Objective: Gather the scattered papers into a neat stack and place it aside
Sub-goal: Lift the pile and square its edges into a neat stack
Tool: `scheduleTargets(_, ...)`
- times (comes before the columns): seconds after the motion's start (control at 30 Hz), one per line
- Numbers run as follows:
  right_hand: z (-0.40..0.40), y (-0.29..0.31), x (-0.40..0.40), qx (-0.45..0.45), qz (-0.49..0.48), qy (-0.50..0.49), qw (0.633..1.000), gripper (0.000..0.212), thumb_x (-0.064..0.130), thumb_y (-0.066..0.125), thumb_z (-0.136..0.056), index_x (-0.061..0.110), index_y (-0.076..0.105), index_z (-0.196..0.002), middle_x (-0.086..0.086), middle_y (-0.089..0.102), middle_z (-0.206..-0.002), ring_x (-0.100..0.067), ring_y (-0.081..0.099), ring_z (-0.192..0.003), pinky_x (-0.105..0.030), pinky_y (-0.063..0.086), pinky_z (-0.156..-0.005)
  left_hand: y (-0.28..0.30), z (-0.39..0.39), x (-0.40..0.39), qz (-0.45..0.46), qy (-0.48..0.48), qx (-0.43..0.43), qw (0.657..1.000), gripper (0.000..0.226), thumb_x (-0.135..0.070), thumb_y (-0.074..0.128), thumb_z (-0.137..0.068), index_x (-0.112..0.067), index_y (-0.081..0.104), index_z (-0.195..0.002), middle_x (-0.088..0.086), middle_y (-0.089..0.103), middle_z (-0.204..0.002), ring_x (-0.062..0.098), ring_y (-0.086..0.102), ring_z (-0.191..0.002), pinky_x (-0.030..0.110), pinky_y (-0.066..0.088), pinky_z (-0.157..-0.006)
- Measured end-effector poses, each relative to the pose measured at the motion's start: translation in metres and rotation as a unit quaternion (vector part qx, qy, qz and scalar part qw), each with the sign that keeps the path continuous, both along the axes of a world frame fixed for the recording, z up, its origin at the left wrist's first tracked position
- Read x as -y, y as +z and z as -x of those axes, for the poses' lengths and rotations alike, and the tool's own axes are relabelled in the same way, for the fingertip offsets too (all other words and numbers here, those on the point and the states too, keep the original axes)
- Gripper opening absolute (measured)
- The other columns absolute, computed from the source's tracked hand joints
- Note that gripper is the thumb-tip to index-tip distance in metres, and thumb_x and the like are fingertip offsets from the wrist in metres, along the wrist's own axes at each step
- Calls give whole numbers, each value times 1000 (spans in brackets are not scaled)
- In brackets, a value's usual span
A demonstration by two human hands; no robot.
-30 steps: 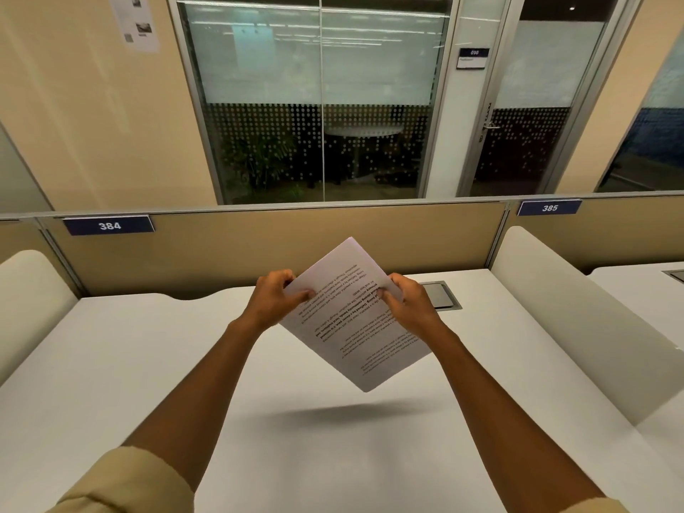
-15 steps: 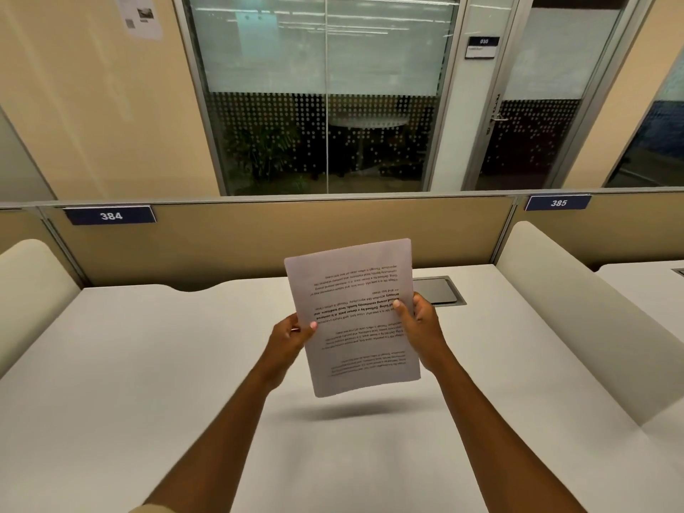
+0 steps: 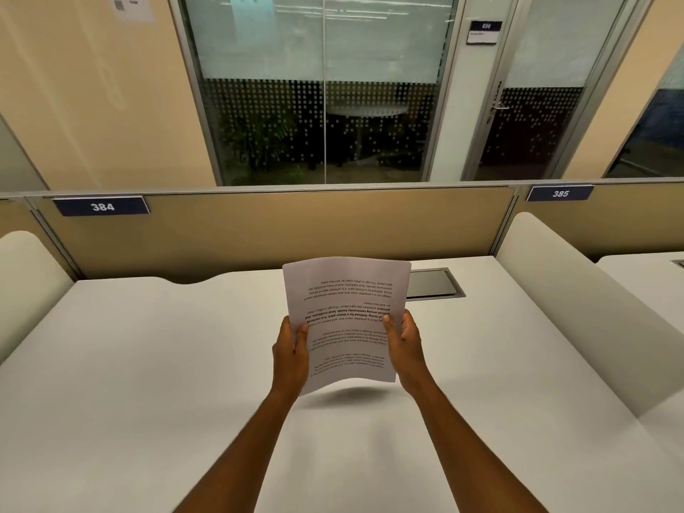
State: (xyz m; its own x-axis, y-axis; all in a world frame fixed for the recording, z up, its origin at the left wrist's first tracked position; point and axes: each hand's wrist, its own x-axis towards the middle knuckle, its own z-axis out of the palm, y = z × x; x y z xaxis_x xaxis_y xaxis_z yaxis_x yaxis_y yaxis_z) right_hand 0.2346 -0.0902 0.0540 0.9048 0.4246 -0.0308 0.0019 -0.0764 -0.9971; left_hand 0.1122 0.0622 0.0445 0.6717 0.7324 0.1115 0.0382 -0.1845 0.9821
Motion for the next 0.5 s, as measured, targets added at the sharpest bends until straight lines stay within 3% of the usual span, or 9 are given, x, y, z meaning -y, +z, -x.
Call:
scheduleTargets(0.13,4,-11,0,0,6,0,1000,27,31,45,-100,20,49,-124,-4,64,-115,-22,65,-102,-39,60,-82,-5,5,2,-23,9,-9,1000,30,-41,37,-93,-26,48,-116,-8,63,-105,16,67,-89,22,56,-65)
scheduleTargets(0.3,19,-40,5,-10,21,11,1000,26,28,48,-99,22,46,-124,-2,60,-122,-20,62,-109,-39,59,-87,-28,17,-1,8,5,-24,1000,19,-25,44,-100,-23,47,-119,-3,62,-112,16,64,-99,33,60,-74)
scheduleTargets(0.5,22,-49,4,-10,40,15,999,30,24,48,-99,25,40,-128,-3,57,-126,-20,59,-111,-43,57,-91,-30,18,-1,17,-3,-21,1000,27,-13,46,-99,-20,44,-125,-1,59,-117,14,61,-103,31,59,-78)
